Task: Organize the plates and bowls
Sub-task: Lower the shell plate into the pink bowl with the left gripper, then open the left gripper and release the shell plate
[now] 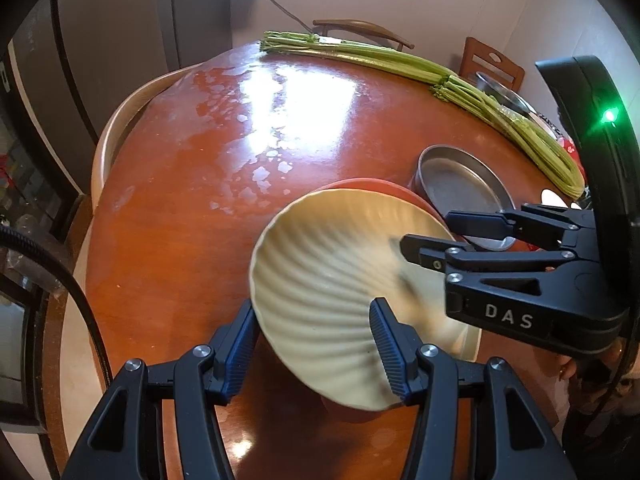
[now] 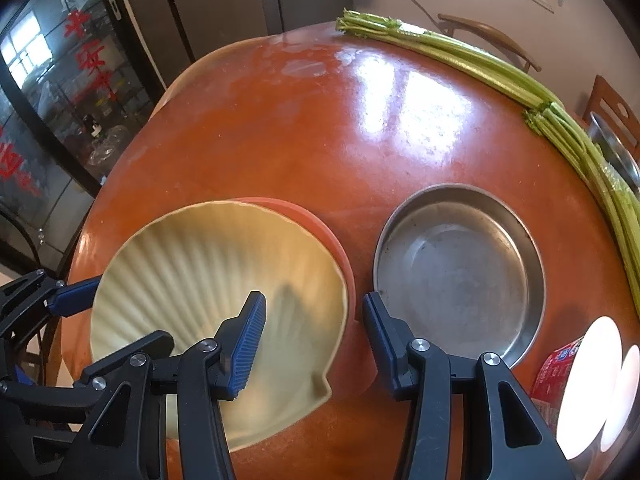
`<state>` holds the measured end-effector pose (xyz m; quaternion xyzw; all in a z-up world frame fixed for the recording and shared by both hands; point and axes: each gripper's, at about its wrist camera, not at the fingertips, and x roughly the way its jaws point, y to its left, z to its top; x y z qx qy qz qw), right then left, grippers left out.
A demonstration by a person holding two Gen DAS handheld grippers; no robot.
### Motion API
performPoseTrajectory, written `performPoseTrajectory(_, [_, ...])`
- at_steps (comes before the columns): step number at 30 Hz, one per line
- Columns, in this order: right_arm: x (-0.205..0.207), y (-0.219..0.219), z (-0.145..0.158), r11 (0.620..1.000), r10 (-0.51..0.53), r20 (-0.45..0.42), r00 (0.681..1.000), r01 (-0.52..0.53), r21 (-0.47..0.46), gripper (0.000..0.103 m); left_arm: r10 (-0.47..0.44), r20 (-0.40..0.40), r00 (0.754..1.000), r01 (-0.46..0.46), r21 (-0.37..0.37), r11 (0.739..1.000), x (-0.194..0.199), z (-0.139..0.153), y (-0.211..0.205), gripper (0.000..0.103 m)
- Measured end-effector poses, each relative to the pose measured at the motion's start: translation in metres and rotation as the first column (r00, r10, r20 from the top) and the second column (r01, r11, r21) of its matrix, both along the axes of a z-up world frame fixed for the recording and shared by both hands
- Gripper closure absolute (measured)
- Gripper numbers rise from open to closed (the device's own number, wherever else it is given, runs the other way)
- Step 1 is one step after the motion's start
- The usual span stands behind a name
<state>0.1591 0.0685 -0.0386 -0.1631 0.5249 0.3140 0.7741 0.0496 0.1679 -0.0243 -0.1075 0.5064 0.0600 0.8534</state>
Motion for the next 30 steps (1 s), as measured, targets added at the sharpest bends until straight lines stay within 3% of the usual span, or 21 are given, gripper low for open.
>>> performPoseTrajectory(10, [-0.003,-0.011,0.004,1.0,-0.008,-0.031,0.999,0.009,0.029,0.05,0.056,0.035,0.998,-0.056,-0.005,0.998,-0.008,0.006,0.016,0.047])
performPoseTrajectory(19, [-0.01,-0.021,0.002,0.999,-0.016,-0.061,0.998,0.018,0.045,0.05,0.08,-0.008,0.997,-0.08,-0.037,0.996,-0.006,-0.012,0.022,0.047])
performPoseTrajectory(30, [-0.017,-0.025,0.001,0.998,-0.012,-0.069,0.998,0.016,0.057,0.05,0.082,0.003,0.997,-0.082,-0.023,0.996,-0.003,-0.009,0.018,0.047])
